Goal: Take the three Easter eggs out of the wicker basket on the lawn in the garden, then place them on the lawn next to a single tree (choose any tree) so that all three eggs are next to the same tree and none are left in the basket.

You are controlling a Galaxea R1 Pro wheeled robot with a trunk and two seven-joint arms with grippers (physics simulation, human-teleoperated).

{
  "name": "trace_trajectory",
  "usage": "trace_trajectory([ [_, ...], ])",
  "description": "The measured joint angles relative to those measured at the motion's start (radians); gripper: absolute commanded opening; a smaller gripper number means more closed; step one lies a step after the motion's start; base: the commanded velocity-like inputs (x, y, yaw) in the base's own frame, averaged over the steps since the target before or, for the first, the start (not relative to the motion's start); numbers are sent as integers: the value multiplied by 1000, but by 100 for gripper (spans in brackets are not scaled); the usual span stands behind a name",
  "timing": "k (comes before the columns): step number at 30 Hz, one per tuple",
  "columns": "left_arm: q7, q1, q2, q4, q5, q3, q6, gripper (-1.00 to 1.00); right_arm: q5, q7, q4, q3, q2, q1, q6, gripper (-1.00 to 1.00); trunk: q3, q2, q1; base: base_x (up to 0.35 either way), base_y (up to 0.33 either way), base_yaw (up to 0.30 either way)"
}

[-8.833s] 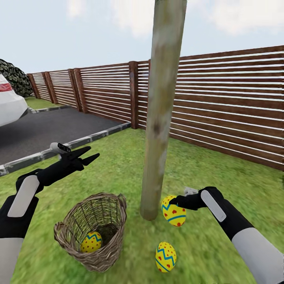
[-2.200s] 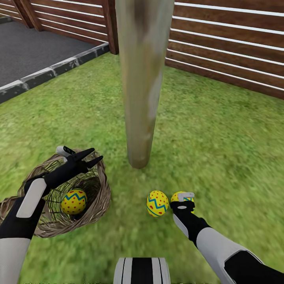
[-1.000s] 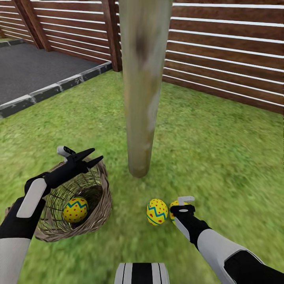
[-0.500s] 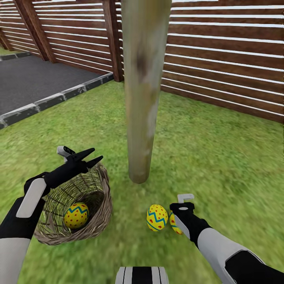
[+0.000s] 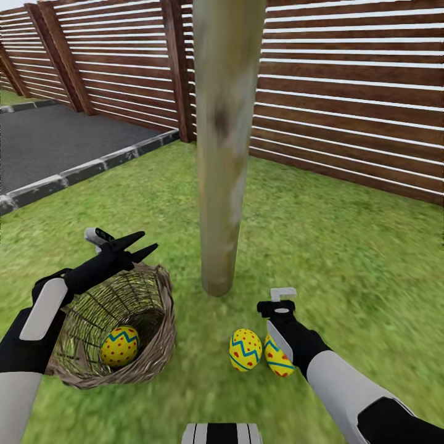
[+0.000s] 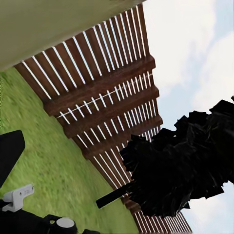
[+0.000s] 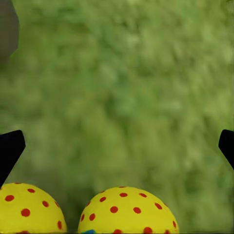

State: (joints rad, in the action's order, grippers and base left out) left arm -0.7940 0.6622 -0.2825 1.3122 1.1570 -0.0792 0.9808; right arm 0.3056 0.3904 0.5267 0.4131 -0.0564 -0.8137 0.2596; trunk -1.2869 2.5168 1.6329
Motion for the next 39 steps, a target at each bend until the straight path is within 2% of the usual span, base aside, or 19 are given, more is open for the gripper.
trace_trajectory([
  [4,-2,0,-8,0,2,0,3,100,0,-1,51,1,-2,1,48,100,15,-1,-2,0,0,0],
  [8,-3,0,-11,-1,2,-19,6,100,-1,-3,113,-2,1,3,147,100,31,-2,-4,0,0,0],
  [17,-3,0,-13,-1,2,-38,8,100,0,-4,171,-14,3,4,278,100,66,-4,-8,0,0,75],
  [21,-5,0,-43,0,7,-37,8,100,1,-11,182,-21,3,4,319,100,81,-5,-9,0,0,273],
  [23,-5,0,-46,0,12,-39,8,100,2,-12,183,-21,3,4,323,100,89,-5,-10,0,0,285],
  [25,-5,0,-48,-1,14,-42,8,100,17,-13,183,-22,3,4,325,100,97,-6,-11,0,0,287],
  [26,-5,0,-48,-1,15,-42,8,100,56,-13,183,-21,4,4,332,100,101,-6,-12,0,0,172],
  [27,-6,0,-49,-1,15,-43,6,100,125,-26,188,-19,8,4,403,100,101,-6,-12,0,0,110],
  [28,-7,0,-49,-1,15,-43,6,100,147,-47,194,-18,13,4,430,100,101,-6,-12,0,0,56],
  [29,-7,0,-49,0,15,-43,5,100,172,-105,204,-18,24,4,460,100,101,-6,-12,0,0,36],
  [31,-8,0,-49,0,15,-42,5,100,191,-208,212,-17,42,4,499,100,101,-6,-12,0,0,17],
  [32,-8,0,-49,0,15,-42,5,100,197,-287,215,-17,53,4,546,100,101,-6,-12,0,0,8],
  [34,-7,0,-48,-1,15,-42,5,100,209,-393,218,-17,63,4,634,100,101,-6,-12,0,0,3],
  [39,-7,0,-46,-1,15,-41,5,100,217,-480,230,-16,69,4,689,100,101,-6,-12,0,0,1],
])
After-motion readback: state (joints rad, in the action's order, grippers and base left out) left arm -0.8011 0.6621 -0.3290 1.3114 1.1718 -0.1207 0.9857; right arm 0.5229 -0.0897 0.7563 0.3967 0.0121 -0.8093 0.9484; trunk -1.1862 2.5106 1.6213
